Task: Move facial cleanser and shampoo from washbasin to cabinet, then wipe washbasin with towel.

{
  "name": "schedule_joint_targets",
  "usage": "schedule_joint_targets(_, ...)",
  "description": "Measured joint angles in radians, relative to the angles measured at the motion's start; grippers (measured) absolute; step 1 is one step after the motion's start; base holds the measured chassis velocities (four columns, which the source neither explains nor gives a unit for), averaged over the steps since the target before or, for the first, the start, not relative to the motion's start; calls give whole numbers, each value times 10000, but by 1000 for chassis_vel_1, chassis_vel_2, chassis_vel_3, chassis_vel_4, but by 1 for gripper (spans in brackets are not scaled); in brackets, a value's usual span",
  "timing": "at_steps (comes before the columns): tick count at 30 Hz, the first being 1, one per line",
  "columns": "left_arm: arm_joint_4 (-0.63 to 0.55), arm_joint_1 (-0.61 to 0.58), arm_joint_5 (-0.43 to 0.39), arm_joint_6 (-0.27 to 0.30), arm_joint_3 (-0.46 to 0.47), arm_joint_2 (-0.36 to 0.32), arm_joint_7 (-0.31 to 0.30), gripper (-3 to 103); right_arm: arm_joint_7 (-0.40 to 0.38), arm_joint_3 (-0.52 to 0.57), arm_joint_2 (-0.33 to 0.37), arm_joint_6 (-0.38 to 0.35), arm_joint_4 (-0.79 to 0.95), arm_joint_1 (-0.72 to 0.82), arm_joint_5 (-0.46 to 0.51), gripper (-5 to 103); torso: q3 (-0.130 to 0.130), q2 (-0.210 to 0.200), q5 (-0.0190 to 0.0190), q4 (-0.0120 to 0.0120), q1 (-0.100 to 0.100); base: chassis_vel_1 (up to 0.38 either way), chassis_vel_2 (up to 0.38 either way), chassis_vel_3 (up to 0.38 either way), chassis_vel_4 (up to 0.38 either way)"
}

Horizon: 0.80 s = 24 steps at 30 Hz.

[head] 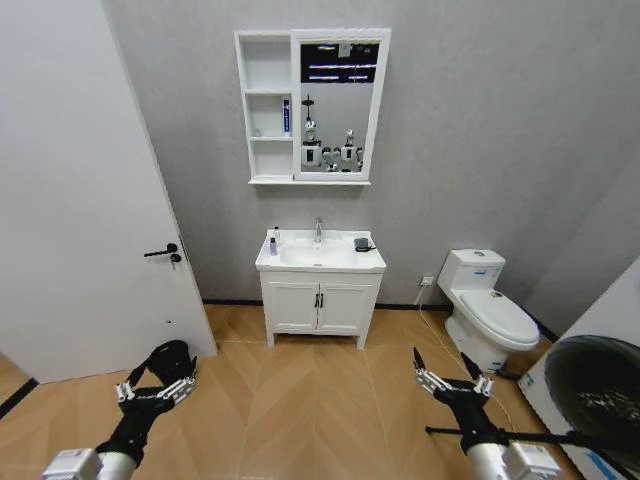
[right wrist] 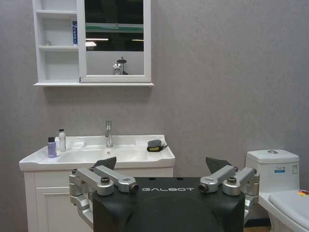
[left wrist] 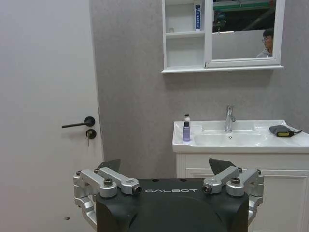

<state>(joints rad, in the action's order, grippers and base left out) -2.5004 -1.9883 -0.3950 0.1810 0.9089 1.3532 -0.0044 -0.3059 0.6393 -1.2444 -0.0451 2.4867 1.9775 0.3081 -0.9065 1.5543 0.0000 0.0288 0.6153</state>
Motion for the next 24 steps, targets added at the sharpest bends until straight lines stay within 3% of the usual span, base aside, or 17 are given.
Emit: schedule_joint_targets(24, 52, 116, 112, -74, -88, -205, 23, 100, 371, 235, -156, 230, 92, 111, -118, 100, 1, 1, 0, 1, -1, -6, 6, 6, -4)
